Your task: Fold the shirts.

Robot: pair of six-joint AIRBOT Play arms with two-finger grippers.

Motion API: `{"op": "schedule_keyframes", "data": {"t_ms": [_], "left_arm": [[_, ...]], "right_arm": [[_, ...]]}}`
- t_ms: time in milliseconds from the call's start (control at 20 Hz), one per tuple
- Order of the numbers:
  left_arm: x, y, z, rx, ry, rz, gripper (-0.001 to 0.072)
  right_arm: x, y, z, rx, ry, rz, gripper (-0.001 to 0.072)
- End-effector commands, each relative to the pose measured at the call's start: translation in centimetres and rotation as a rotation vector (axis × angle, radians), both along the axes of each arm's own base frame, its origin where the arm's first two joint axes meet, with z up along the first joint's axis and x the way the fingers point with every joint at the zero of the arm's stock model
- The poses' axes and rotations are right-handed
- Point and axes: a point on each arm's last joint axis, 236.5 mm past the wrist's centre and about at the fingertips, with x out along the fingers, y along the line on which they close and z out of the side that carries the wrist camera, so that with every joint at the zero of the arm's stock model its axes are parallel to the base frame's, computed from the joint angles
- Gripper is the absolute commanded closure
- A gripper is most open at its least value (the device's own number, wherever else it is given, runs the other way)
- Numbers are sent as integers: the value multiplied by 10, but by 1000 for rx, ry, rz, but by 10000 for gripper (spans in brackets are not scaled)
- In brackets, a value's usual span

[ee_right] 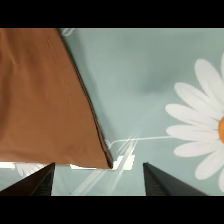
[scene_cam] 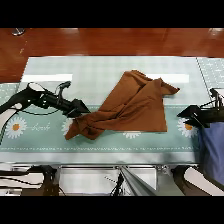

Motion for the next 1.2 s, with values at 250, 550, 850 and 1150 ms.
{"op": "schedule_keyframes", "data": {"t_ms": [250,550,850,1150], "left_arm": [[-41,-10,18,-117,53,-237,682],[-33,-11,13,-99,29,-212,682],[-13,-9,1,-36,4,-118,683],[22,-35,29,-175,-57,30,683]], "right_arm": [[-31,10,-33,12,100,-20,82],[-25,27,-36,40,97,-6,82],[0,89,-52,122,91,71,82],[35,125,-48,88,16,144,564]]}}
